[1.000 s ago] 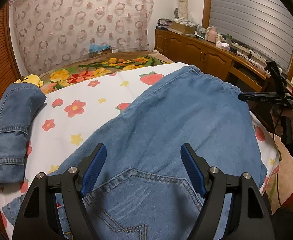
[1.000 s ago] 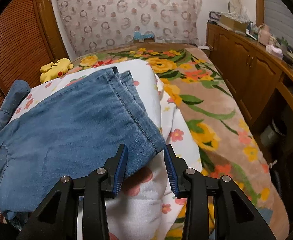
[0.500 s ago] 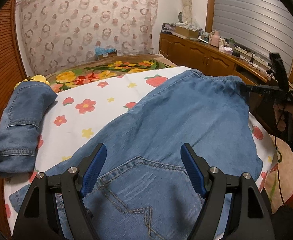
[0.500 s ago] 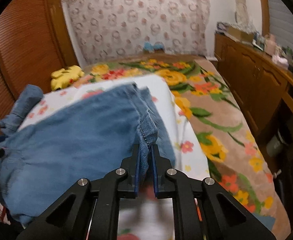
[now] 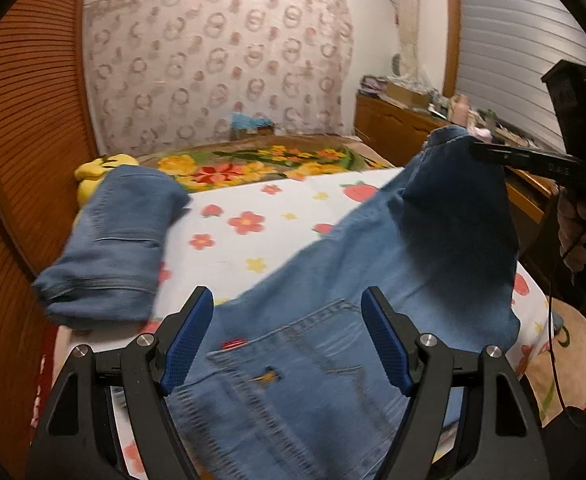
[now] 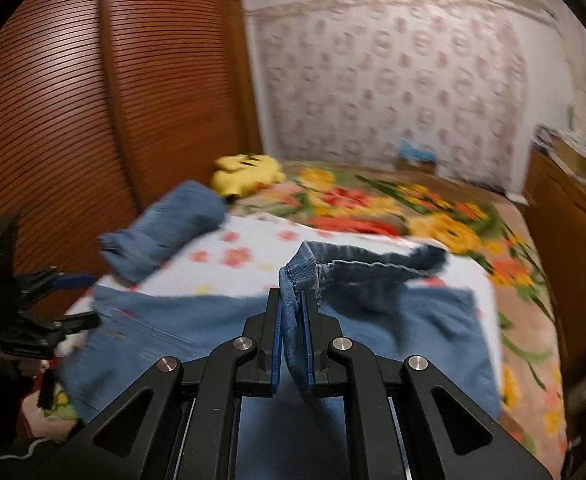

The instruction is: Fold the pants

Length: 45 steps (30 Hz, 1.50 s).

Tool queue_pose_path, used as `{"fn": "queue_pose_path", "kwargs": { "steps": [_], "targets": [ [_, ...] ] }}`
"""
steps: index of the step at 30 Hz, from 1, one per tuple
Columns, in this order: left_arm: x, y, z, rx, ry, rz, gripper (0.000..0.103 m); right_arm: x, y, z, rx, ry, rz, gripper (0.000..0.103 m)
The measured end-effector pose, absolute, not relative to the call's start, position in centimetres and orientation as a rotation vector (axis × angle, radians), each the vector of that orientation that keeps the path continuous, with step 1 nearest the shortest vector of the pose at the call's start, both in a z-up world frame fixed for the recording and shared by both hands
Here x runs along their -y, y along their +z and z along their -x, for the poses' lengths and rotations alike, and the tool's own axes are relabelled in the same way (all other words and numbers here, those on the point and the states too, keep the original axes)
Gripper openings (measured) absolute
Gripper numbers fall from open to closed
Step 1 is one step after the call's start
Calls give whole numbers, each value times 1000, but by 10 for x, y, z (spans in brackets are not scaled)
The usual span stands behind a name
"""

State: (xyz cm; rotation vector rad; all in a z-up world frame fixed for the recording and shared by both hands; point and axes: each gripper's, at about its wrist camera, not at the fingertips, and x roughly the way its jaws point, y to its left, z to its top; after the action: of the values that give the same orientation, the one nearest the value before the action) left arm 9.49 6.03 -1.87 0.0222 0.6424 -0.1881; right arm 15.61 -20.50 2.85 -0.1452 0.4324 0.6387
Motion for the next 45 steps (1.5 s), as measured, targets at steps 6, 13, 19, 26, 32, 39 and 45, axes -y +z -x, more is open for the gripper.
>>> {"fn": "queue_pose_path", "kwargs": {
  "steps": [6,13,19,26,32,39,45],
  "targets": [
    [-84,-12,-87,-624,-144,-3,77,166,30,-135,-435,805,171,9],
    [-88,-15,-87,-624,-141,-1,77,157,2,-135,-525,831,235,22],
    [-72,-25,-91,-651,-179,-3,77,169,6,-136,-523,765,213,33],
    [-39,-44,-98,-698,-239,-21,77,168,-17,-148,-573,667,208,35],
    [-19,-60,-102,-740,-285,-26,77,151,-27,-165,-612,607,226,35],
    [-4,-79,-108,-788,-339,-19,60,145,-27,-170,-620,540,224,35],
    [2,-89,-111,-822,-366,-21,20,165,-29,-159,-603,486,186,35]
  ]
}}
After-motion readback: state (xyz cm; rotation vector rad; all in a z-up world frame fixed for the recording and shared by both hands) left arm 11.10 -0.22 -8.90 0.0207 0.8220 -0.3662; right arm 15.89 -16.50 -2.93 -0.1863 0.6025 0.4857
